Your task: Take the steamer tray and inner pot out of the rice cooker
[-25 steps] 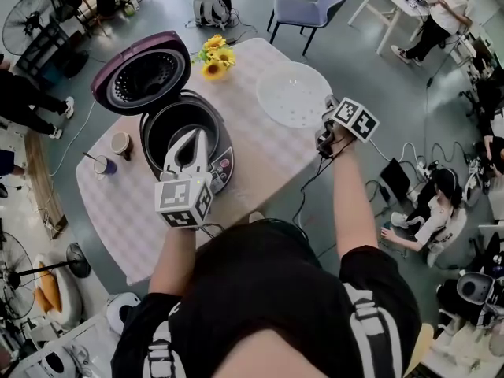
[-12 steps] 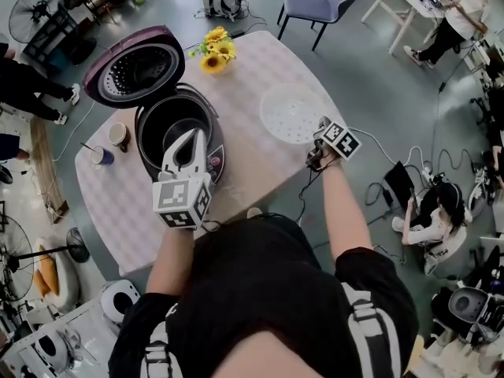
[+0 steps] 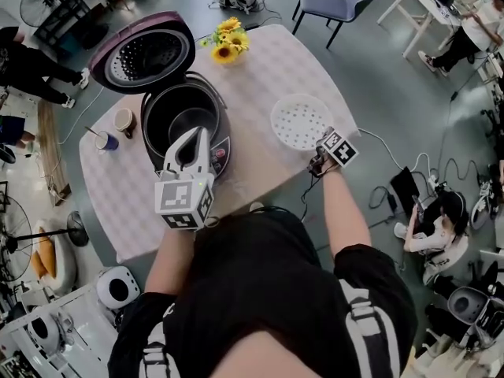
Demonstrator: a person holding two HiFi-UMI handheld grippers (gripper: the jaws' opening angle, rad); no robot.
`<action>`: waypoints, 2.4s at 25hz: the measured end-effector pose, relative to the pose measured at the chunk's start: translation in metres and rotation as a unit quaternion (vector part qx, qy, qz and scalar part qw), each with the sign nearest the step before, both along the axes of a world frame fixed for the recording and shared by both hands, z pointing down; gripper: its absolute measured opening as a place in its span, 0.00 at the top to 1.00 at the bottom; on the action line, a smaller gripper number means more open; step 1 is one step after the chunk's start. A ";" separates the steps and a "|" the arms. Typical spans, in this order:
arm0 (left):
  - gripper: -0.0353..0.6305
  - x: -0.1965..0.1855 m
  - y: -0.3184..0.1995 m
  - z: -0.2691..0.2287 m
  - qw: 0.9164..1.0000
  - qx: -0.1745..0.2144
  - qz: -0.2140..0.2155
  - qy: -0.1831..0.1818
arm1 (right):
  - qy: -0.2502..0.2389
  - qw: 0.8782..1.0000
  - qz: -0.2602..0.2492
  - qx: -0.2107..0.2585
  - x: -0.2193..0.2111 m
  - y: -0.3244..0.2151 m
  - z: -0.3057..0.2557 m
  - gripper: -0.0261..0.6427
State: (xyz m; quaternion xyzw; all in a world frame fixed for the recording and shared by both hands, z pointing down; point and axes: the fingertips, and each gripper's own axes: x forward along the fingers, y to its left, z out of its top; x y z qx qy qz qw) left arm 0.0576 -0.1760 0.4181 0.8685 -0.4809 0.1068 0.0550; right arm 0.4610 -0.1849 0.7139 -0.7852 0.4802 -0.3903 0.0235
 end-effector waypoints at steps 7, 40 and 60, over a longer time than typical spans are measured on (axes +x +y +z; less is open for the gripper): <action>0.94 -0.006 0.001 0.004 1.000 -0.002 -0.009 0.001 | 0.027 0.999 -0.026 -0.035 -0.005 0.002 0.018 0.92; 0.94 -0.039 -0.001 -0.017 0.997 0.023 -0.058 0.043 | 0.286 0.862 -0.254 0.332 -0.169 -0.030 -0.338 0.55; 0.15 -0.219 0.003 -0.033 0.982 0.059 -0.175 0.045 | 0.220 0.784 -0.450 0.368 -0.436 -0.041 -0.359 0.16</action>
